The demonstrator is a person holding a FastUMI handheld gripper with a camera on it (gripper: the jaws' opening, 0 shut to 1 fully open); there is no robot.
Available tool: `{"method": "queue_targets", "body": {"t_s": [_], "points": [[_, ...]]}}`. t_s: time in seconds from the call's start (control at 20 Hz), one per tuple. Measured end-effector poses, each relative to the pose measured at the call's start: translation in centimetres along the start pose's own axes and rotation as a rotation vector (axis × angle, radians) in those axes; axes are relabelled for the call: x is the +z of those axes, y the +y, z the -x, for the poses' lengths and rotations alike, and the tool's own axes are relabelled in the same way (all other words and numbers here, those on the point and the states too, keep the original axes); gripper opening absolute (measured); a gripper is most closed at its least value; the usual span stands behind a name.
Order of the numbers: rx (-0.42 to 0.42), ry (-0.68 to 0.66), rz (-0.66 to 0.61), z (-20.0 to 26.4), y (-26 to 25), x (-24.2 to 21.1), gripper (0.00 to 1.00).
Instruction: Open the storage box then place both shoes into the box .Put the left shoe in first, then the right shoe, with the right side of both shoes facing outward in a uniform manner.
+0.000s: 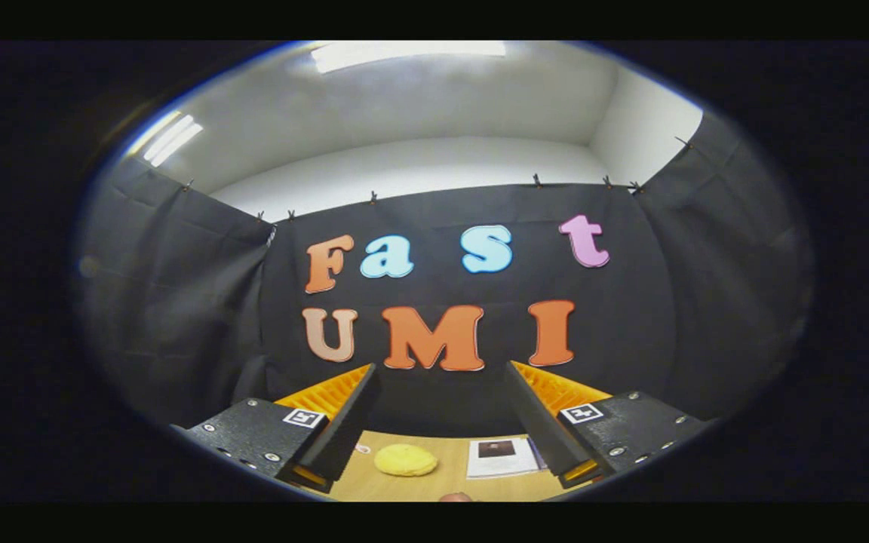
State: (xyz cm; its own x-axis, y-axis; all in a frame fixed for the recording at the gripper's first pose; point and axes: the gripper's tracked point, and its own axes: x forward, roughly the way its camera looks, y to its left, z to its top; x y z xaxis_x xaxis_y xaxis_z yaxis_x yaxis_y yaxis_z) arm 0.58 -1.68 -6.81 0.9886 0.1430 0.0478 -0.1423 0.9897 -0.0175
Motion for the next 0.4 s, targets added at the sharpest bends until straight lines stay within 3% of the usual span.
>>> {"method": "queue_targets", "body": {"t_s": [0.4], "points": [[-0.041,-0.017,0.019,1.6,-2.2,1.0,0.98]]}}
